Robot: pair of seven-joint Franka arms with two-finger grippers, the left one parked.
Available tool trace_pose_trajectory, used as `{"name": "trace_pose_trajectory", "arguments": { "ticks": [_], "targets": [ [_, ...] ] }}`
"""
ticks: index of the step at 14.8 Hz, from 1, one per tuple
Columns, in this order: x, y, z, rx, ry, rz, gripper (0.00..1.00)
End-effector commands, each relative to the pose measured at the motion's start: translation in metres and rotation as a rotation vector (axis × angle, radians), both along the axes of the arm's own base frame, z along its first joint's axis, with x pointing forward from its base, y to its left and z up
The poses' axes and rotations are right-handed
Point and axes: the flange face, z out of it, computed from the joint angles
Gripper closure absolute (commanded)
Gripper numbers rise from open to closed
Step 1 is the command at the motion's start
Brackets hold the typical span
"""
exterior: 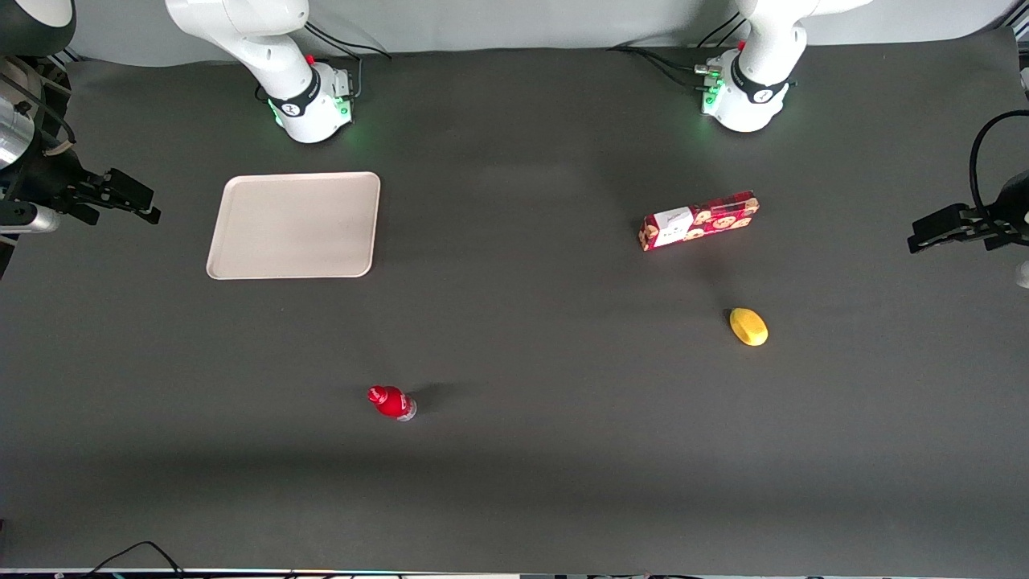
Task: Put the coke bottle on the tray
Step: 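Move the right gripper toward the red Coca-Cola bottle lying on the table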
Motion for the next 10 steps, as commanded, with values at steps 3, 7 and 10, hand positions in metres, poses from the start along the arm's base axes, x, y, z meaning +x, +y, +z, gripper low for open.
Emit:
{"name": "trace_pose_trajectory", "arguments": {
  "ticks": [3,7,10],
  "targets": [
    [0.013,-0.001,0.009,-0.019,-0.010,0.004,0.00],
    [0.058,0.039,0.025,-0.025,-0.006,0.049,0.00],
    [0.103,0.092,0.021,-0.018,-0.013,0.024,0.00]
  ]
}}
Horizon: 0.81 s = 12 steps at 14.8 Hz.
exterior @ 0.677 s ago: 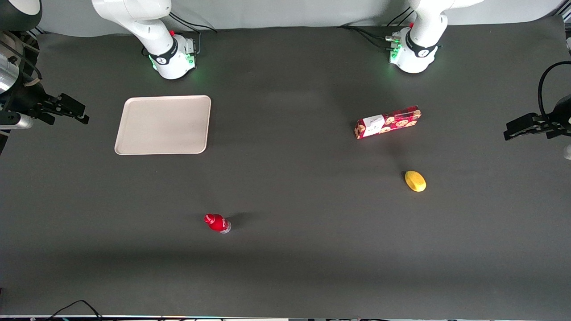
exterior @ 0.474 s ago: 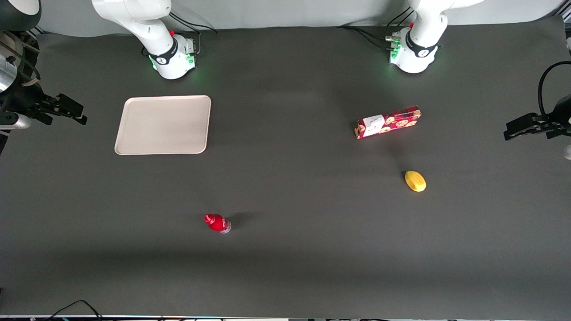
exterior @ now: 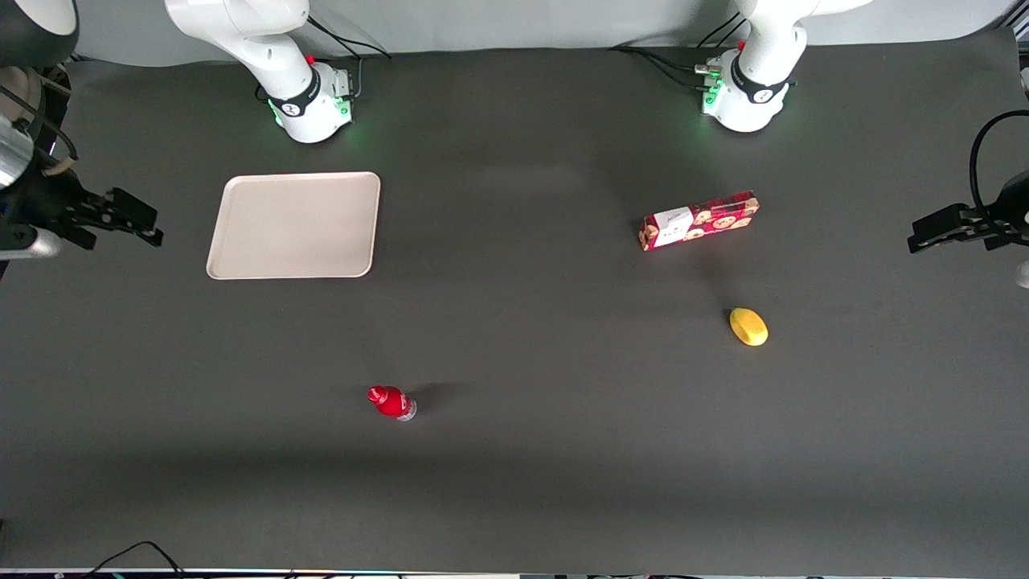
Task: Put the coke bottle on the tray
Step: 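Move the right gripper toward the red Coca-Cola bottle lying on the table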
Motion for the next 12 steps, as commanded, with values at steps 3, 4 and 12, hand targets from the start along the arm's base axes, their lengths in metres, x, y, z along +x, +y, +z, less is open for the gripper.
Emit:
{"name": "trace_pose_trajectory", "arguments": {
  "ticks": [3,4,12],
  "targets": [
    [0.088,0.101,-0.039,0.021,0.044,-0.039,0.00],
    [0.102,0.115,-0.049,0.032,0.043,-0.037,0.00],
    [0.149,0.236,-0.155,0.046,0.027,-0.061,0.00]
  ]
}}
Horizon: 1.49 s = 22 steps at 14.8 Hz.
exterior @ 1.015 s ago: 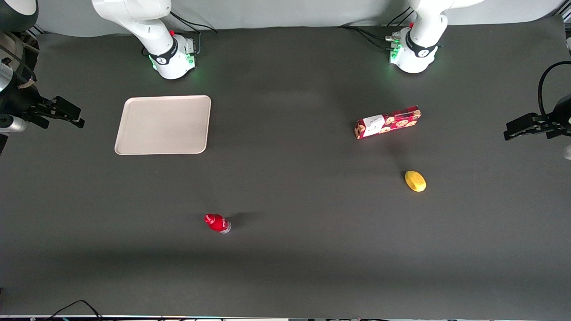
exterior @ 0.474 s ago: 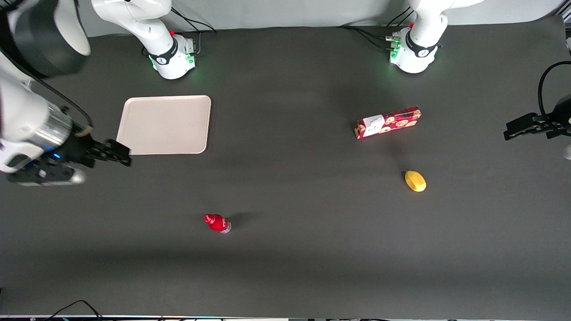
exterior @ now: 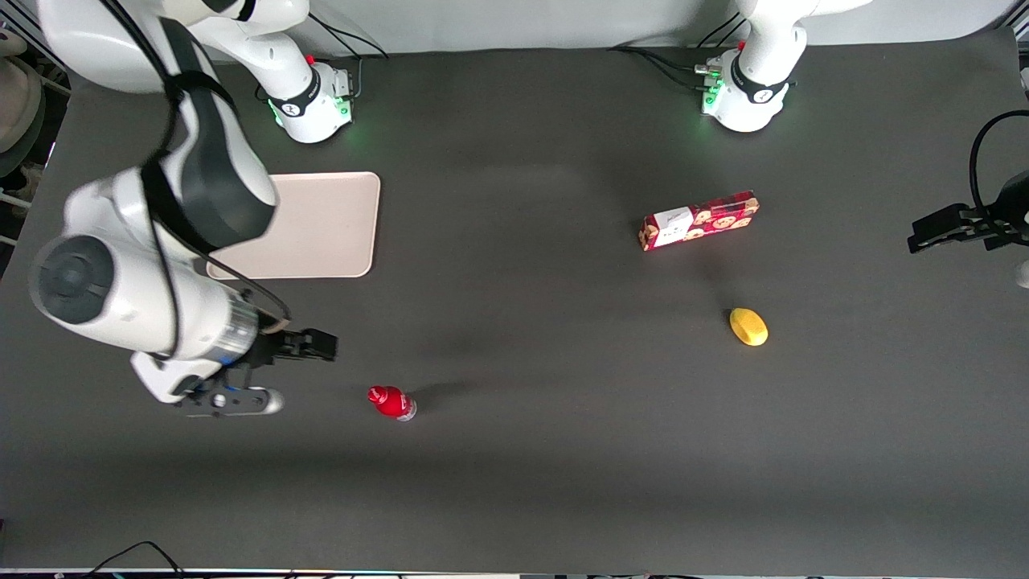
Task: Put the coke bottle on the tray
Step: 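Lower the open right gripper around the bottle's neck and close it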
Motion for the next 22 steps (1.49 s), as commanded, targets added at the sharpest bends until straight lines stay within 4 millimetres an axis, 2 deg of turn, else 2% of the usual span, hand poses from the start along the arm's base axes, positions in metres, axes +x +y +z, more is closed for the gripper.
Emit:
{"name": "trace_pose_trajectory", "arguments": {
  "ticks": [1,5,10,15,16,19,22],
  "targets": [
    [0.014,0.050,-0.037,-0.015,-0.042,-0.052,0.00],
    [0.026,0.067,-0.091,-0.011,-0.044,-0.040,0.00],
    [0.033,0.062,-0.139,-0.050,-0.026,-0.023,0.00],
    [0.034,0.056,-0.154,-0.056,-0.007,-0.027,0.00],
    [0.036,0.053,-0.153,-0.056,-0.008,-0.030,0.03],
    [0.036,0.051,-0.157,-0.056,-0.006,-0.031,0.22],
    [0.037,0.052,-0.159,-0.051,-0.012,-0.033,0.31]
  ]
}}
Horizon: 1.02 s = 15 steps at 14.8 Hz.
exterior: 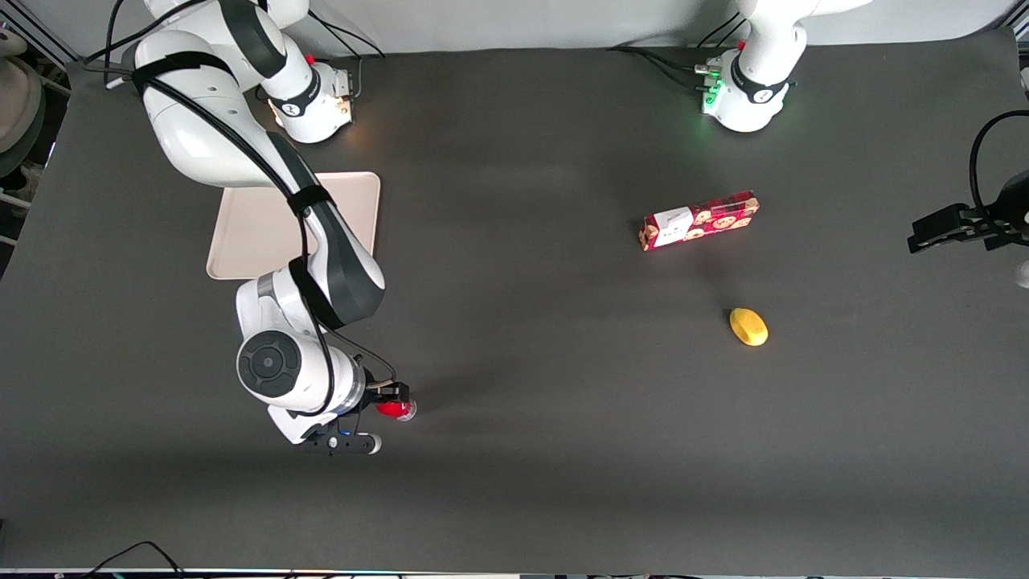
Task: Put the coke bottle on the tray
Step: 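Lower the open right gripper around the bottle's neck and close it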
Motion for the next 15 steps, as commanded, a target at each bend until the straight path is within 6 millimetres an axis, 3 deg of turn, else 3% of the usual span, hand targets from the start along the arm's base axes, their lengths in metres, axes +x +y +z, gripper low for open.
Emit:
{"name": "trace_pose_trajectory", "arguments": {
  "ticks": [1,4,6,7,11,13,15],
  "targets": [
    [0.005,0.001,-0.001,0.002,-0.019,-0.002,0.35],
    [0.006,0.001,-0.001,0.002,-0.020,-0.002,0.64],
    [0.006,0.001,-0.001,0.004,-0.020,-0.004,0.95],
    [0.006,0.001,-0.001,0.004,-0.020,-0.004,1.00],
    [0.006,0.000,0.004,0.006,-0.025,-0.011,1.00],
    [0.003,0.000,0.026,0.009,-0.026,-0.007,1.00],
    [-0.007,0.003,0.065,0.010,-0.024,-0.010,1.00]
  ]
}}
